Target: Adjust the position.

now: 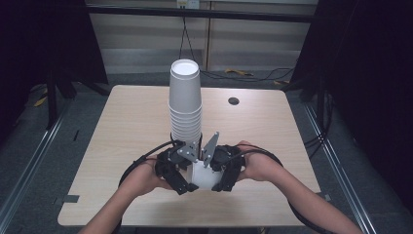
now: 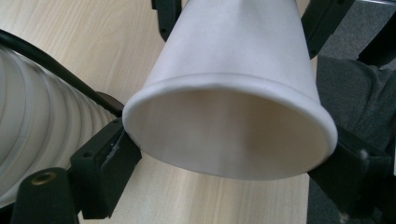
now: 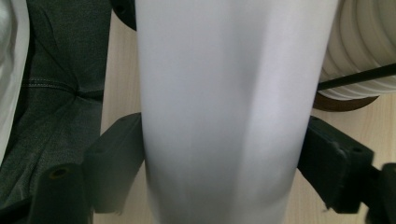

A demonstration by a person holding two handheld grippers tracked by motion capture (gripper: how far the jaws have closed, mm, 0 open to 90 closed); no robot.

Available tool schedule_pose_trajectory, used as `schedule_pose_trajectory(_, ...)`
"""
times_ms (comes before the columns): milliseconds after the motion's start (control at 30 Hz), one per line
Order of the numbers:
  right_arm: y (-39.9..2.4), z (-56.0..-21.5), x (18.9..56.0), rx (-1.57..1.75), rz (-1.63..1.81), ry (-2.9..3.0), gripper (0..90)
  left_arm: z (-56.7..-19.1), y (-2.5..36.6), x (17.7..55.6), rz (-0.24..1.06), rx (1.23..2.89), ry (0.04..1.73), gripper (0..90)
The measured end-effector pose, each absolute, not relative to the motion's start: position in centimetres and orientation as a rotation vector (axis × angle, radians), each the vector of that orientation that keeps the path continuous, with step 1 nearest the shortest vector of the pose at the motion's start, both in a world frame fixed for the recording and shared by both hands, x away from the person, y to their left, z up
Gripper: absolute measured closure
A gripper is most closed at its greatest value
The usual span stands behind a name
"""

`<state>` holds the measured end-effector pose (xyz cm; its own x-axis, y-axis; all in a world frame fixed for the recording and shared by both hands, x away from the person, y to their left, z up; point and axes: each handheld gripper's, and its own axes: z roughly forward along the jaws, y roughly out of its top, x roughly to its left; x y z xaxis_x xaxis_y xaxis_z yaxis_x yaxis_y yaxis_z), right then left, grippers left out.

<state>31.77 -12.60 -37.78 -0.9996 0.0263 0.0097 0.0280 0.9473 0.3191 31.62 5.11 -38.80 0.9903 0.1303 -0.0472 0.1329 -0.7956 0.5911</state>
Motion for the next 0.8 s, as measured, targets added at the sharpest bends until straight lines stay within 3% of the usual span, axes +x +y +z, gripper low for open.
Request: schedule_pose_trajectory(800, -13.45, -37.97, 31.62, -0.059, -0.606, -3.087, 25.2, -38.51, 5.34, 31.78, 0.012, 2.46, 0.108, 10.3)
